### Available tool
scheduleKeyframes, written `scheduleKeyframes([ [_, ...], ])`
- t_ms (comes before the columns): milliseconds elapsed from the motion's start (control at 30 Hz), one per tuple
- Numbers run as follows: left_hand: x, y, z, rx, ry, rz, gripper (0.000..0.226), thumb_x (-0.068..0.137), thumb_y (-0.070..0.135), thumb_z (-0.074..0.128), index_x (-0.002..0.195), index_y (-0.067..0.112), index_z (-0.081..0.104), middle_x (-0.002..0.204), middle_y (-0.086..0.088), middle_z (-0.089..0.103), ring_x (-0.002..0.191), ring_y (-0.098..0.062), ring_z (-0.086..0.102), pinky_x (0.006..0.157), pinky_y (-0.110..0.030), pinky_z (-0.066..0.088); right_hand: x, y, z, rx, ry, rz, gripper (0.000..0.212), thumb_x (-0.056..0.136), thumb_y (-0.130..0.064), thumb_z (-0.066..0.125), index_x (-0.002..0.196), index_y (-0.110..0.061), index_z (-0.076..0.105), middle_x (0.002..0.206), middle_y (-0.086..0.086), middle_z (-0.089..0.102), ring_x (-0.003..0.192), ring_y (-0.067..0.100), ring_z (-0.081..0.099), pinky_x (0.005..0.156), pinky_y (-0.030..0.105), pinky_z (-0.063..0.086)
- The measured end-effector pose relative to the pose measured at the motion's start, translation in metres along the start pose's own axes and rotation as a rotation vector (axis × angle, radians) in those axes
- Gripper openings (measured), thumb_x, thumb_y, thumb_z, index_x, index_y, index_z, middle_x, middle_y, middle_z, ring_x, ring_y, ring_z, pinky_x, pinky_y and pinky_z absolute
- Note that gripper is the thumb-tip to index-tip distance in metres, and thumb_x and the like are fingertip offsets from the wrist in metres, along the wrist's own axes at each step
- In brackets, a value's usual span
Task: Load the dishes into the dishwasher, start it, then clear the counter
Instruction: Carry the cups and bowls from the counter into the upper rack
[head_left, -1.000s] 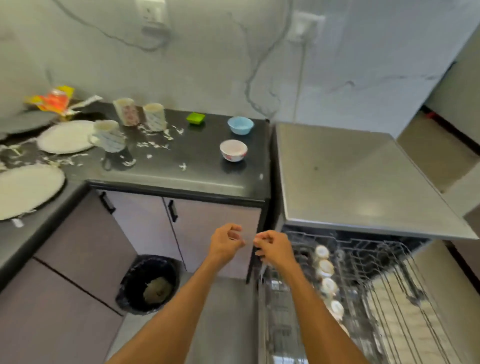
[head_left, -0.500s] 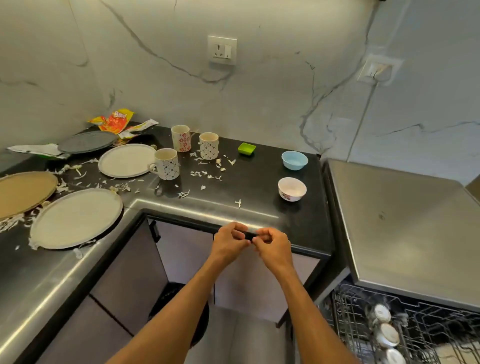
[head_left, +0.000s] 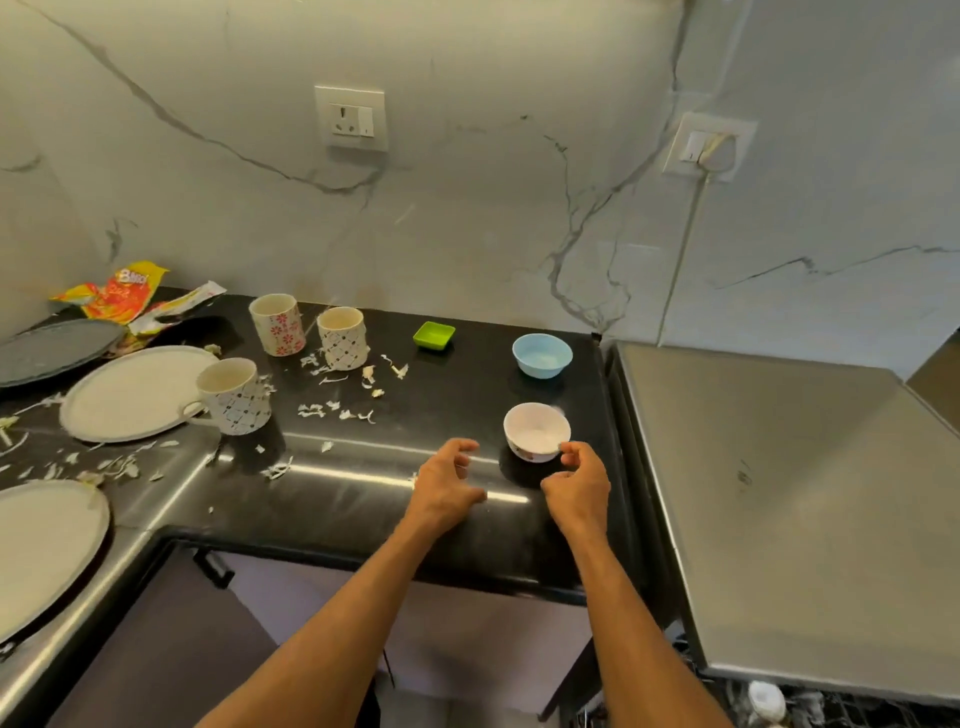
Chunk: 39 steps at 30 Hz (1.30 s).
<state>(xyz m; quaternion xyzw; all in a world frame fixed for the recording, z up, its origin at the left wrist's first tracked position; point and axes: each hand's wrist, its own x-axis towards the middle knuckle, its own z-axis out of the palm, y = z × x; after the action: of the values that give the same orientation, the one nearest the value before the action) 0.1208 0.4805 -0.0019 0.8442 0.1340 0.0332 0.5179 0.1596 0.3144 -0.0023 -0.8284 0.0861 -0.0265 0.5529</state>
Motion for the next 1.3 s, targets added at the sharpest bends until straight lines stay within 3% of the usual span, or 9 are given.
scheduleKeyframes([
  [267, 0.067, 0.016, 0.029, 0.015, -0.075, -0.12, 0.097, 0.067, -0.001, 0.082, 0.147, 0.021, 0.032, 0.147, -0.01, 0.042, 0.133, -0.023, 0.043, 0.101, -0.035, 0.045, 0.069, -0.002, -0.01, -0.04, -0.159, 0.109, 0.091, 0.071, 0.012, 0.072, 0.147, -0.019, 0.032, 0.143, 0.009, 0.043, 0.129, 0.027, 0.047, 0.099, 0.038, 0.05],
  [367, 0.082, 0.013, 0.04, 0.061, -0.128, -0.15, 0.108, 0.065, 0.001, 0.083, 0.151, 0.021, 0.022, 0.152, -0.009, 0.036, 0.137, -0.024, 0.038, 0.105, -0.037, 0.041, 0.081, 0.003, -0.007, -0.058, -0.24, 0.123, 0.098, 0.068, 0.011, 0.076, 0.149, -0.02, 0.03, 0.147, 0.008, 0.043, 0.127, 0.027, 0.051, 0.102, 0.04, 0.049],
  [533, 0.1, 0.017, 0.053, 0.102, -0.195, -0.147, 0.114, 0.062, 0.001, 0.083, 0.153, 0.018, 0.017, 0.154, -0.007, 0.033, 0.139, -0.025, 0.035, 0.111, -0.039, 0.036, 0.095, 0.006, -0.008, -0.085, -0.32, 0.16, 0.111, 0.065, 0.01, 0.078, 0.154, -0.022, 0.02, 0.154, 0.007, 0.036, 0.137, 0.029, 0.042, 0.107, 0.045, 0.044],
  [600, 0.105, 0.019, 0.057, 0.125, -0.21, -0.134, 0.108, 0.062, 0.002, 0.082, 0.151, 0.017, 0.023, 0.149, -0.006, 0.041, 0.135, -0.025, 0.041, 0.106, -0.035, 0.039, 0.099, 0.005, -0.008, -0.116, -0.351, 0.16, 0.11, 0.064, 0.009, 0.078, 0.154, -0.02, 0.021, 0.153, 0.007, 0.038, 0.137, 0.029, 0.041, 0.11, 0.046, 0.041],
  [733, 0.108, 0.023, 0.064, 0.112, -0.201, -0.081, 0.092, 0.062, 0.003, 0.082, 0.139, 0.021, 0.035, 0.134, -0.002, 0.053, 0.119, -0.021, 0.05, 0.086, -0.025, 0.043, 0.103, 0.002, -0.008, -0.172, -0.363, 0.092, 0.086, 0.063, 0.005, 0.081, 0.139, -0.015, 0.046, 0.135, 0.006, 0.055, 0.124, 0.024, 0.05, 0.1, 0.036, 0.045],
  [967, 0.099, 0.027, 0.066, 0.036, -0.192, -0.047, 0.089, 0.062, 0.003, 0.084, 0.132, 0.022, 0.034, 0.126, 0.001, 0.051, 0.111, -0.015, 0.047, 0.09, -0.029, 0.044, 0.098, 0.01, -0.013, -0.125, -0.337, 0.063, 0.083, 0.063, 0.003, 0.082, 0.135, -0.018, 0.046, 0.13, 0.004, 0.055, 0.117, 0.02, 0.05, 0.099, 0.038, 0.047],
  [1100, 0.092, 0.029, 0.072, -0.02, -0.232, 0.002, 0.091, 0.06, 0.004, 0.085, 0.129, 0.028, 0.032, 0.124, 0.005, 0.049, 0.116, -0.018, 0.05, 0.096, -0.034, 0.047, 0.095, 0.018, -0.025, -0.085, -0.325, 0.028, 0.084, 0.062, 0.004, 0.082, 0.132, -0.02, 0.043, 0.123, -0.001, 0.051, 0.115, 0.018, 0.049, 0.096, 0.036, 0.049],
  [1300, 0.071, 0.031, 0.087, -0.087, -0.307, 0.152, 0.09, 0.06, 0.018, 0.09, 0.132, 0.031, 0.036, 0.125, 0.011, 0.051, 0.114, -0.013, 0.05, 0.102, -0.033, 0.043, 0.071, 0.035, -0.048, -0.066, -0.204, -0.005, 0.088, 0.057, -0.001, 0.086, 0.131, -0.024, 0.043, 0.123, -0.004, 0.051, 0.117, 0.019, 0.05, 0.1, 0.041, 0.049],
])
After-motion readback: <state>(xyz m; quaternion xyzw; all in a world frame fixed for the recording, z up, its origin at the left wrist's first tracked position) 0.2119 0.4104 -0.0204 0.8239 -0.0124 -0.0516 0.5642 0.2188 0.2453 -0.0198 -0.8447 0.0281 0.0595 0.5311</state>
